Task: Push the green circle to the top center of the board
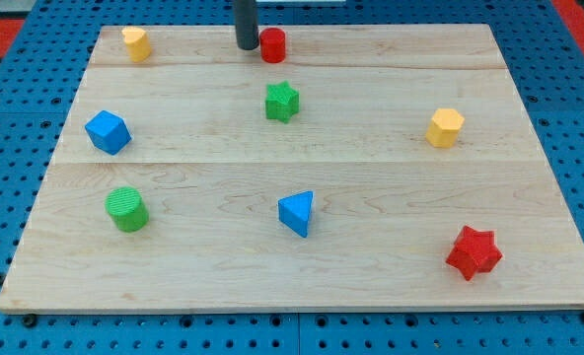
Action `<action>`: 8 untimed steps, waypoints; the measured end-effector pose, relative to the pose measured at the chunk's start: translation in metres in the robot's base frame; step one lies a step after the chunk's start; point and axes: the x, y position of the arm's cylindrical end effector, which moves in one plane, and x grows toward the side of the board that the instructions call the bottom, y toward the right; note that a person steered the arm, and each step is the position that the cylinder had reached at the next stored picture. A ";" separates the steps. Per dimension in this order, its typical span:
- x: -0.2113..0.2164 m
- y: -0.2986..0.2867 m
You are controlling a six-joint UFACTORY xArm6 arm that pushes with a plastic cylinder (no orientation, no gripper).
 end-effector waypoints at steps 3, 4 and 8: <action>0.079 0.140; 0.156 0.115; 0.360 -0.134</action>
